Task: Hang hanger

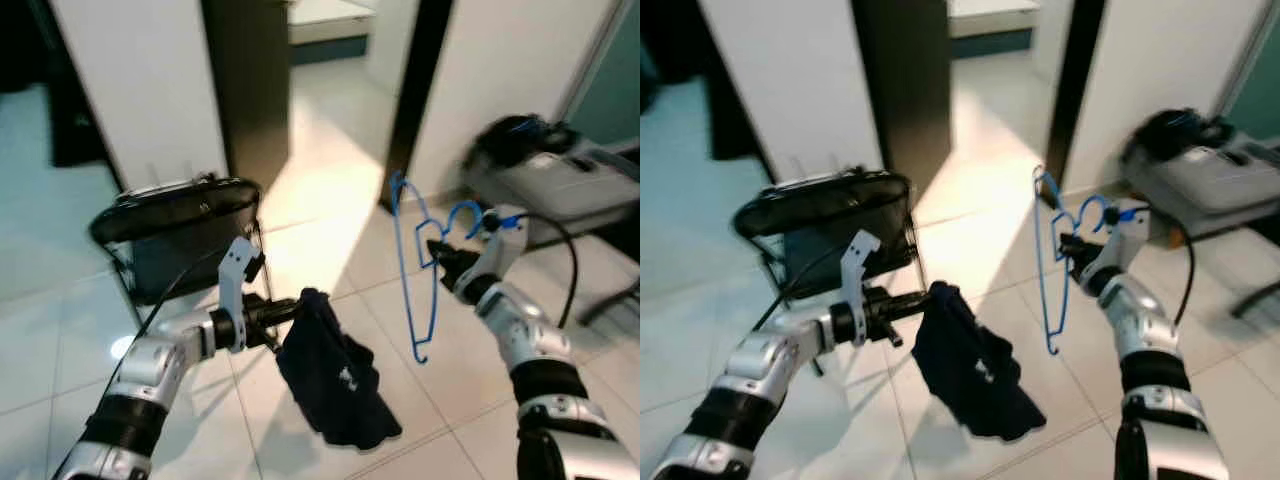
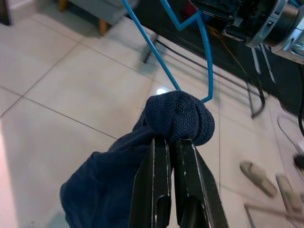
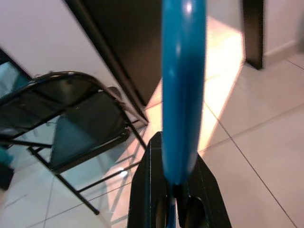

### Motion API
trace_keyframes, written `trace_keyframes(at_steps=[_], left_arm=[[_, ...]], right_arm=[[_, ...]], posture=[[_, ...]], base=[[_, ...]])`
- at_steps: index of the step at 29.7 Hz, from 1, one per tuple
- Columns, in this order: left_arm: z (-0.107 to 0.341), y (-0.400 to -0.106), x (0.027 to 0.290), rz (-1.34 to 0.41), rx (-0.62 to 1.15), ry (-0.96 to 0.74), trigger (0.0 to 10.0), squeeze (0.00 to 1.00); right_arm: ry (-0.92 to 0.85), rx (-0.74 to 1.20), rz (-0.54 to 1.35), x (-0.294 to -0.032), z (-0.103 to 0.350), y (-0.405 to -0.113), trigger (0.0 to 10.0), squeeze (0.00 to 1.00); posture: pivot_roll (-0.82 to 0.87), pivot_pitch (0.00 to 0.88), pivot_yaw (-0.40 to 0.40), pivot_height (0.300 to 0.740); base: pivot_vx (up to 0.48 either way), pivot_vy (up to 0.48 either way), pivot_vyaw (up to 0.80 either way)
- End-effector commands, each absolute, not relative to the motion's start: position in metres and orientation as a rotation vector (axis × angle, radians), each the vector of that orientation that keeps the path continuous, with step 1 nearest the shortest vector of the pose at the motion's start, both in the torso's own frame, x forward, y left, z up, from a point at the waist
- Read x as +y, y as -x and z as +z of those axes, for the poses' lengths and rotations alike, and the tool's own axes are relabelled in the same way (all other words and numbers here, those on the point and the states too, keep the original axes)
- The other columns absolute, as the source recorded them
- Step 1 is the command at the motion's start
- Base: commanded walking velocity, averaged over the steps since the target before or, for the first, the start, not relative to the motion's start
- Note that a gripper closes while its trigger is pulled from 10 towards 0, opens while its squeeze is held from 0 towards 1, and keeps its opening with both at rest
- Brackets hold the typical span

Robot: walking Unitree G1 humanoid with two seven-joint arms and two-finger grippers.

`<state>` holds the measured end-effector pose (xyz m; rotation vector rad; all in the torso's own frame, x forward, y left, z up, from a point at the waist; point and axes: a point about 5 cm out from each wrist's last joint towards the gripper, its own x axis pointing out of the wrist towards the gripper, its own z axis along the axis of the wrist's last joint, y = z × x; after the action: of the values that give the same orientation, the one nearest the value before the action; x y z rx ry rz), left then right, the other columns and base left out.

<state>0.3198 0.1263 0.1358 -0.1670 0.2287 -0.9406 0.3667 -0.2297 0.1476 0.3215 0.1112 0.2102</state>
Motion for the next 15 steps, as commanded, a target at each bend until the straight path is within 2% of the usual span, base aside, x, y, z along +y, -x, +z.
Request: trace_keyframes(at_steps=[1,4,8,11,12,13,14,15], left_arm=[[0.136,-0.319,0.127,-0.957,0.215,0.138,10.0,0.0],[0.163,-0.319,0.138,-1.025,0.078,-0.12,10.0,0.0],[0.193,-0.322,0.144,-1.042,-0.004,-0.223,10.0,0.0],[0.235,-0.33,0.153,-1.013,-0.127,-0.321,10.0,0.0],[0.235,-0.33,0.153,-1.013,-0.127,-0.321,10.0,0.0],[0.276,-0.335,0.161,-0.98,-0.241,-0.422,10.0,0.0],[0.276,-0.335,0.161,-0.98,-0.241,-0.422,10.0,0.0],[0.288,-0.336,0.163,-0.974,-0.278,-0.46,10.0,0.0]], right_arm=[[-0.329,0.122,0.21,-0.23,0.143,-0.365,10.0,0.0],[-0.455,-0.033,0.321,-0.228,0.162,-0.359,10.0,0.0],[-0.591,-0.183,0.449,-0.226,0.185,-0.349,10.0,0.0],[-0.685,-0.312,0.616,-0.218,0.21,-0.336,10.0,0.0],[-0.685,-0.312,0.616,-0.218,0.21,-0.336,10.0,0.0],[-0.713,-0.421,0.83,-0.203,0.235,-0.318,10.0,0.0],[-0.713,-0.421,0.83,-0.203,0.235,-0.318,10.0,0.0],[-0.716,-0.447,0.91,-0.197,0.242,-0.311,10.0,0.0]], posture=[[-0.05,0.089,0.027,0.74],[-0.06,0.069,0.044,0.74],[-0.05,0.062,0.049,0.74],[-0.05,0.052,0.059,0.74],[-0.05,0.052,0.059,0.74],[-0.05,0.037,0.063,0.74],[-0.05,0.037,0.063,0.74],[-0.05,0.037,0.063,0.74]], base=[[0.0,0.0,-0.77],[0.0,0.0,-0.77],[0.0,0.0,-0.79],[0.0,0.0,0.0],[0.0,0.0,0.0],[0.0,0.0,0.0],[0.0,0.0,0.0],[0.0,0.0,0.0]])
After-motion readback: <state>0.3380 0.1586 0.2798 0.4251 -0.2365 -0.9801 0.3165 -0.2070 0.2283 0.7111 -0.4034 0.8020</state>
